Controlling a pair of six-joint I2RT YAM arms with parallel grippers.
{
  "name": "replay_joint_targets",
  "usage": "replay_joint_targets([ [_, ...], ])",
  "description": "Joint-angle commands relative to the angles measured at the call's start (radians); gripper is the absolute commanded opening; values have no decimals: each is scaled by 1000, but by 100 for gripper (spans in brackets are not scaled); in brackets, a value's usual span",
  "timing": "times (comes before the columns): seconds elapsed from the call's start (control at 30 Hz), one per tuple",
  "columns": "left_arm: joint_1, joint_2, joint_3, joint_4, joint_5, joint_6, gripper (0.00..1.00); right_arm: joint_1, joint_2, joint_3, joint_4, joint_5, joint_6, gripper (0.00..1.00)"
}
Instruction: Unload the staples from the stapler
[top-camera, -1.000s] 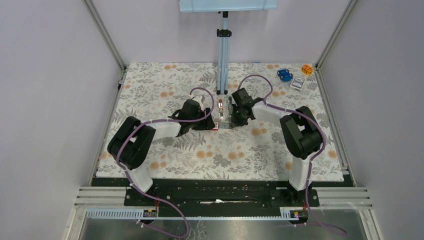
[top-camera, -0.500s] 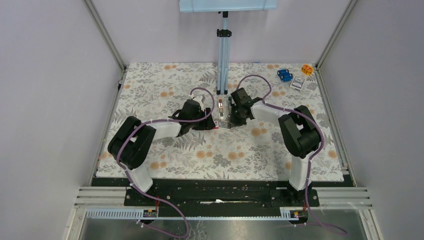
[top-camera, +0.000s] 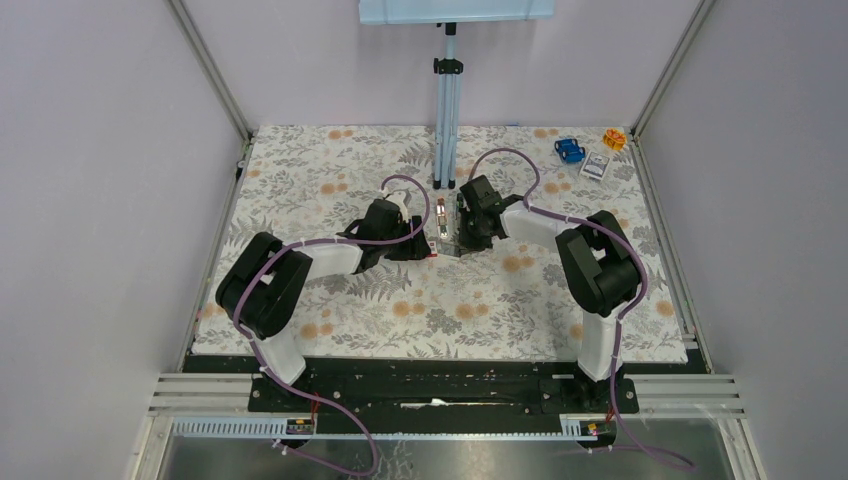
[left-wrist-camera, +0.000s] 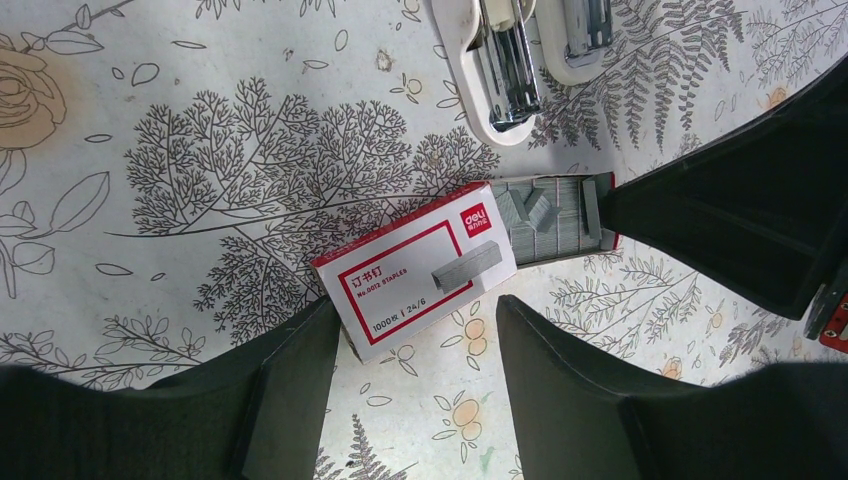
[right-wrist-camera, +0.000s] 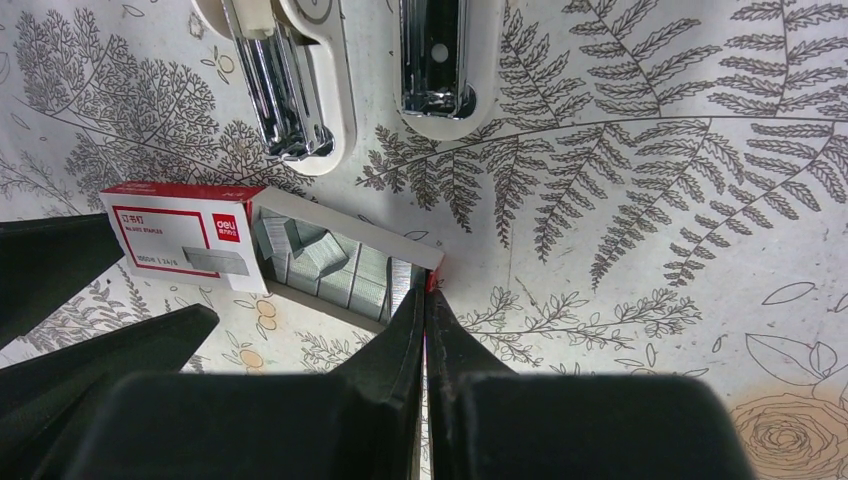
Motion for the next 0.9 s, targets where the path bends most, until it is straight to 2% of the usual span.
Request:
replay_joint_targets([
  [0.0, -8, 26, 6, -35, -11, 16, 64, 19, -19, 10, -39, 9, -56, 0],
  [0.87, -7, -8, -17, -28, -72, -3, 68, 20, -71, -31, -50, -4, -114, 0],
])
